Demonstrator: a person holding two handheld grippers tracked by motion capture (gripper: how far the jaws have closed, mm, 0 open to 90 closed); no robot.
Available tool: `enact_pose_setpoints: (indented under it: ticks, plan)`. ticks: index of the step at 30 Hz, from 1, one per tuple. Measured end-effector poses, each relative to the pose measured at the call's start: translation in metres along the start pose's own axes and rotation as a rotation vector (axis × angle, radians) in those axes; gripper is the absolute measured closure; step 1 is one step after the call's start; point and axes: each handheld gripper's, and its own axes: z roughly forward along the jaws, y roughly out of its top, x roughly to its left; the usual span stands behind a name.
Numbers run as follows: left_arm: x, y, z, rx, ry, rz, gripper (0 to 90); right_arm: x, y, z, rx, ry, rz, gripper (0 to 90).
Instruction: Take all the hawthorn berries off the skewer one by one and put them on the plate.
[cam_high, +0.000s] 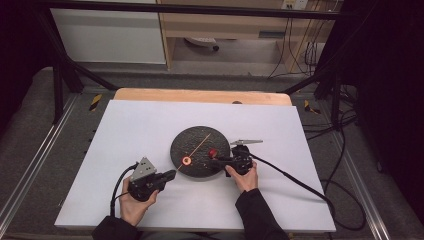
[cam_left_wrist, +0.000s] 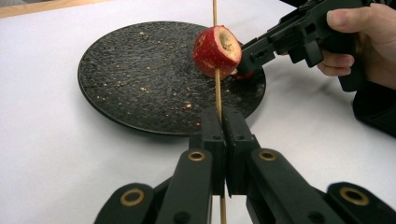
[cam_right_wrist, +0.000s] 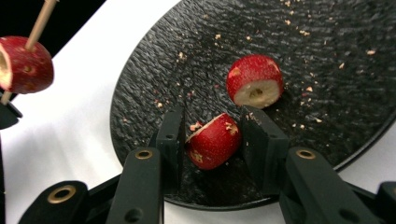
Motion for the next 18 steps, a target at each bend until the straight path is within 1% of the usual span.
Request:
enact_pose_setpoints:
  ticks: [3,6,9,11,13,14,15,16,17,18]
  plan:
    - [0.000,0.000,0.001,0.002,-0.001,-0.001,88.0,0.000,-0.001,0.002,0.004,-0.007,-0.002,61.4]
    - [-0.001,0.000,0.000,0.003,-0.002,0.001,88.0,0.000,0.000,0.000,0.000,-0.012,-0.009,58.5]
    - [-0.001,0.000,0.001,0.003,-0.002,0.002,88.0,0.001,0.003,-0.005,-0.019,-0.014,-0.014,54.1]
    - [-0.001,0.000,0.001,0.003,-0.002,0.003,87.9,0.002,0.006,-0.010,-0.040,-0.015,-0.025,50.0]
    - [-0.002,0.000,0.001,0.005,-0.004,0.003,88.0,0.004,0.011,-0.020,-0.066,-0.012,-0.030,43.4]
    - [-0.002,0.000,0.001,0.004,-0.005,0.003,88.0,0.004,0.011,-0.020,-0.066,-0.012,-0.030,43.4]
    - [-0.002,0.000,0.001,0.004,-0.005,0.004,88.0,0.005,0.013,-0.026,-0.080,-0.021,-0.042,37.7]
    - [-0.002,0.000,0.001,0.005,-0.006,0.004,88.0,0.005,0.013,-0.026,-0.080,-0.021,-0.042,37.7]
    - [-0.003,0.000,0.002,0.006,-0.007,0.006,88.0,0.007,0.015,-0.031,-0.093,-0.022,-0.060,30.3]
    - [-0.003,0.000,0.002,0.006,-0.008,0.006,88.0,0.008,0.015,-0.033,-0.098,-0.022,-0.068,26.4]
